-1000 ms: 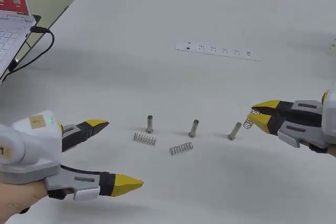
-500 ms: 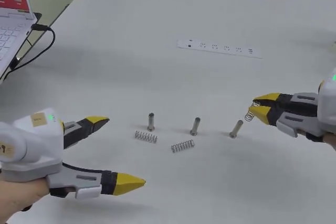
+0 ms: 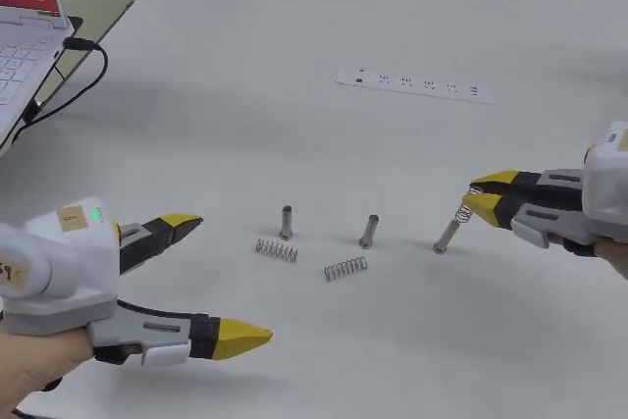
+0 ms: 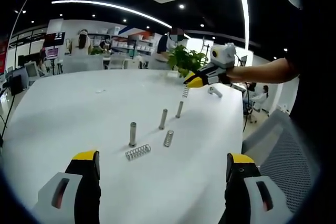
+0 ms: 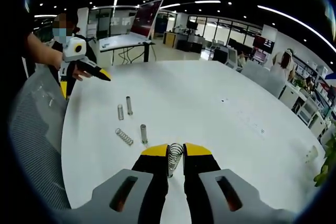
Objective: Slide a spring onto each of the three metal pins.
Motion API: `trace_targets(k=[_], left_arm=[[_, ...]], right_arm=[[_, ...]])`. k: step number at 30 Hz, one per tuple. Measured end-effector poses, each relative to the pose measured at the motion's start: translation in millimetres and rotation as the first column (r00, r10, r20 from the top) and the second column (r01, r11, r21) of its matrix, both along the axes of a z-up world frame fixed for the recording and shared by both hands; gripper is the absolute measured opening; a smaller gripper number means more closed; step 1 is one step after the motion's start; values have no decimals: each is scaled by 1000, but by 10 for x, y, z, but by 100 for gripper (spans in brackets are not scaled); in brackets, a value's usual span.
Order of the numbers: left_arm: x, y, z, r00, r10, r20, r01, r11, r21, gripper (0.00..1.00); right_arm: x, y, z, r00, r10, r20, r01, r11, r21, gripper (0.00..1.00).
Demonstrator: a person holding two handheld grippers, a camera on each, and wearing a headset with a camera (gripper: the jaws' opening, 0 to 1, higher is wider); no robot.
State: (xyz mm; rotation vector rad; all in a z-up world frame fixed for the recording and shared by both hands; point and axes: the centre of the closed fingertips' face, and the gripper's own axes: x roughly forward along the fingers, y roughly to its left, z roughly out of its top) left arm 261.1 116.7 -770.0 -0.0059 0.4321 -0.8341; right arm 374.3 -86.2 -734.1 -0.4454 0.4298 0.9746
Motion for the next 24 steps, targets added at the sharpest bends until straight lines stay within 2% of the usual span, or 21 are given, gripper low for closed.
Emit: trace_targets(k=[6,24], left_arm=[[-6,1,-6,1000,6,-7,-6,1000,-4,98],[3,9,16,1000,10,-1,-10,1000,-9,98]], right_arm=[[18,5,-34,1000,-6,0,6,1000,-4,8],[31,-3,-132,1000,-10,-25,10,1000,-12,8]])
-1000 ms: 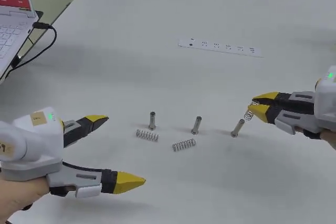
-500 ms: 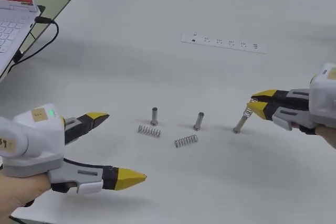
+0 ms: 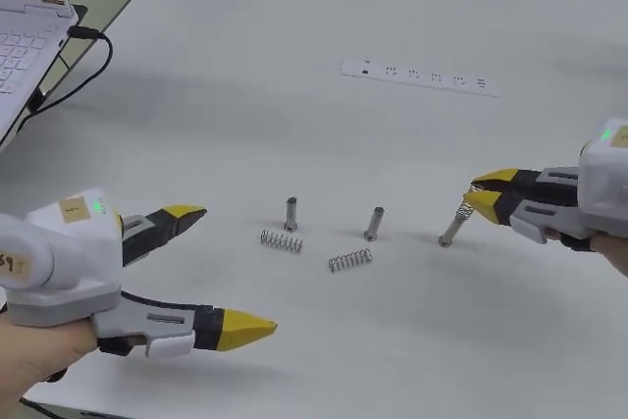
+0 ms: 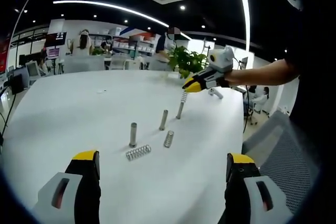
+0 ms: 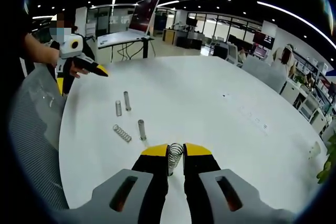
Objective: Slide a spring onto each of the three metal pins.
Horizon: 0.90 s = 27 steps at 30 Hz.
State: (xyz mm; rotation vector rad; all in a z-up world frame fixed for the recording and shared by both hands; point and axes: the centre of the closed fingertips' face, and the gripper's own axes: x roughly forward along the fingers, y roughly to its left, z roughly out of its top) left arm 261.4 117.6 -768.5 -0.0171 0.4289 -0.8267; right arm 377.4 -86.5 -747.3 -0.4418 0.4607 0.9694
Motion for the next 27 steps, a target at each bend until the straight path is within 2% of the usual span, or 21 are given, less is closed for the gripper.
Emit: trace_targets(k=[7,17,27], left_arm=[[9,23,21,1000,1,-1,-1,1000,-1,98],[39,17,57,1000,-8,18,8,1000,9,98],[90,35,93,1000,-13,24,12,1000,16,97]], right_arm=[[10,-3,-20,1000,-4,-2,4,1000,-2,8],[19,-11,-59,1000,-6,-8,6,1000,-8,8],[7,-15,-127,1000,-5,-22,4,1000,-16,8]])
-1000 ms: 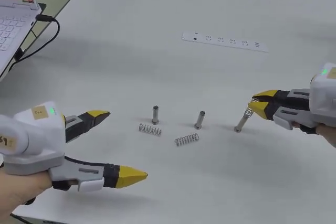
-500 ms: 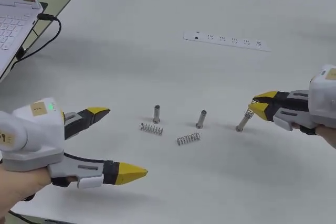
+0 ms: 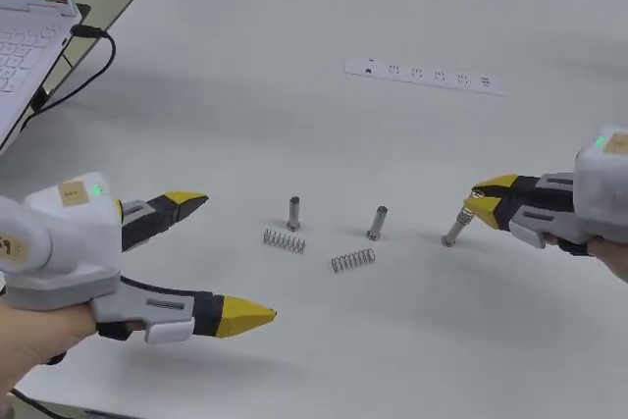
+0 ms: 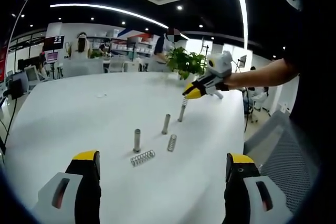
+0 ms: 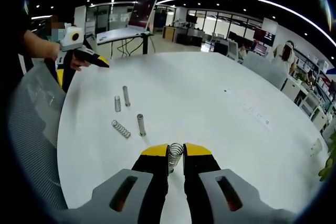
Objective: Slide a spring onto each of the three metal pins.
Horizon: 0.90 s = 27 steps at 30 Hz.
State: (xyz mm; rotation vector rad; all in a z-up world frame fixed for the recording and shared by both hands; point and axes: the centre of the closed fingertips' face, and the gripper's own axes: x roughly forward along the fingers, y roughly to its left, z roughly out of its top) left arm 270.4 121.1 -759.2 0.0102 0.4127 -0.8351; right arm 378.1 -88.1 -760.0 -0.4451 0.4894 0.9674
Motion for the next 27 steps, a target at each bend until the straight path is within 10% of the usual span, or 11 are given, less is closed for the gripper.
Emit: trace_targets(k=[27], left_arm=[[-23,11,4,1000,-2,-10,2,1000,-2,94]], right_arm=[[-44,-5,-295,999,10,-53,-13,998,-66,8]])
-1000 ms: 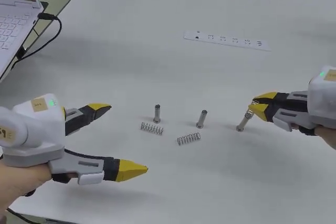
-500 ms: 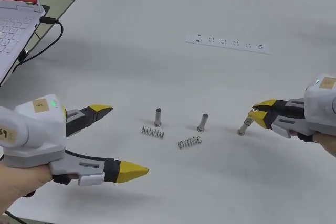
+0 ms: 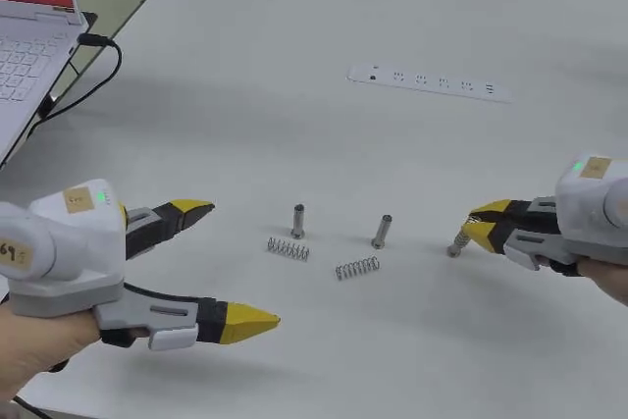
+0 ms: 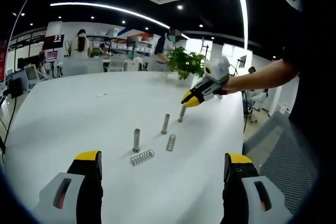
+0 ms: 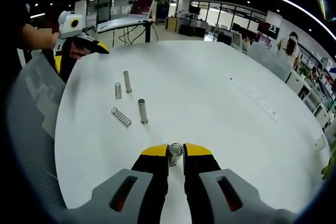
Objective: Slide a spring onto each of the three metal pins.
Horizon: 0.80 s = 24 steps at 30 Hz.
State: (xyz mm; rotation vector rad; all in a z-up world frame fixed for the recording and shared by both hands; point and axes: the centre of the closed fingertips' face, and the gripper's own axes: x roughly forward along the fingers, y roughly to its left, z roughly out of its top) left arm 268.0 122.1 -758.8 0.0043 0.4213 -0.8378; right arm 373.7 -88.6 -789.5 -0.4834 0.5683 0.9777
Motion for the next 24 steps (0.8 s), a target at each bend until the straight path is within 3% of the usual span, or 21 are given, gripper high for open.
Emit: trace_targets(k=[14,24], left_arm=[[-2,13,4,1000,9,-4,-9,1000,-6,93],[27,11,23,1000,15,-1,-15,1000,-12,93]], right_arm=[[-32,-16,-194,999,4,-33,-5,999,-47,8],[-40,-4,-166,999,-4,-49,3,1000,-17,9]])
